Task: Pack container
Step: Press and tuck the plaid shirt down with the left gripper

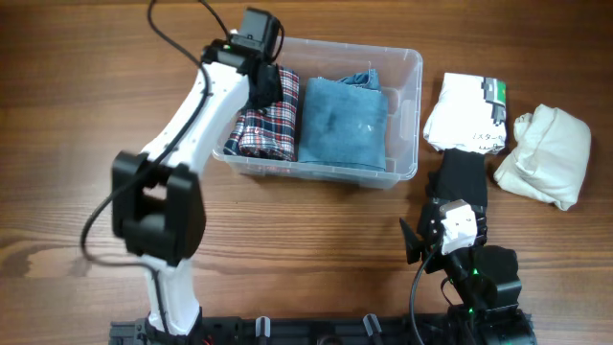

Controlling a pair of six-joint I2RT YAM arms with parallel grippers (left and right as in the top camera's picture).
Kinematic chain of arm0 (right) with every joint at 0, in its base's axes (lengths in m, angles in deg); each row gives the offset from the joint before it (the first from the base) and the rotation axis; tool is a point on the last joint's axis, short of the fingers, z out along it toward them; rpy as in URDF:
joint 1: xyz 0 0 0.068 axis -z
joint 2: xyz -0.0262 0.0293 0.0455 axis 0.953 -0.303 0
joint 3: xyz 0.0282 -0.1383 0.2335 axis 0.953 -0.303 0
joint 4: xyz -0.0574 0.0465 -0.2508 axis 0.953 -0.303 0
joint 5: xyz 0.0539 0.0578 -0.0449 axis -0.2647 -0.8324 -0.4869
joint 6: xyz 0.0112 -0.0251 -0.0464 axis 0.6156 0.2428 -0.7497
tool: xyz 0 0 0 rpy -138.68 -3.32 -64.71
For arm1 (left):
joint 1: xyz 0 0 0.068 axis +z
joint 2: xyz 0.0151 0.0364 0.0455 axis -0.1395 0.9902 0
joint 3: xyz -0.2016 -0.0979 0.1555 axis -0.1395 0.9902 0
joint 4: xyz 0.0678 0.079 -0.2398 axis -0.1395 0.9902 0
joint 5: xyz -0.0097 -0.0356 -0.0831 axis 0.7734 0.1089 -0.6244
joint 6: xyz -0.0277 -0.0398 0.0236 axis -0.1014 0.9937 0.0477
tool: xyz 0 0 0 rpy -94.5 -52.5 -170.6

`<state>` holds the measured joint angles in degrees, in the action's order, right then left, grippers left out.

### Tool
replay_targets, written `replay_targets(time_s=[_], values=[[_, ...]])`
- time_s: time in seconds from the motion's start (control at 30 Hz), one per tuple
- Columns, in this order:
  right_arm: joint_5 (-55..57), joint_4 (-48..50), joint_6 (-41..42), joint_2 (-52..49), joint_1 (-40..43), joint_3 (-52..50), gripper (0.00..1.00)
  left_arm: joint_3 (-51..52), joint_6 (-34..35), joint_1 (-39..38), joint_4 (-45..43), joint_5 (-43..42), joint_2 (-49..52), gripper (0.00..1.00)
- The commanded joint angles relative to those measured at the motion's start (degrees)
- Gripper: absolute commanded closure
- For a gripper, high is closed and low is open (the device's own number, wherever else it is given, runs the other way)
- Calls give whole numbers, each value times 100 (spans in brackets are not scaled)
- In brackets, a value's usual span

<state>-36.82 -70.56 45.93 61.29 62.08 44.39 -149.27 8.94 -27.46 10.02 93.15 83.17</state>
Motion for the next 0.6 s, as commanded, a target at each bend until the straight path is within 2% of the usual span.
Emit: replay_targets(time_s=[0.0,0.1,0.2,0.3,0.4,0.57], values=[[-50,11,59,46,28,9,0,131,323,-24,66,160,1023,96],[-52,11,59,46,28,9,0,131,323,-85,96,-199,1408,96],[-52,11,59,46,28,9,0,98,286,-173,133,-363,1342,96],[-52,11,59,46,28,9,0,-127,293,-195,302,-363,942,94],[-50,11,57,46,28,9,0,-323,291,-195,382,-358,295,84],[-52,11,57,46,28,9,0,-321,181,-195,450,120,-232,82]])
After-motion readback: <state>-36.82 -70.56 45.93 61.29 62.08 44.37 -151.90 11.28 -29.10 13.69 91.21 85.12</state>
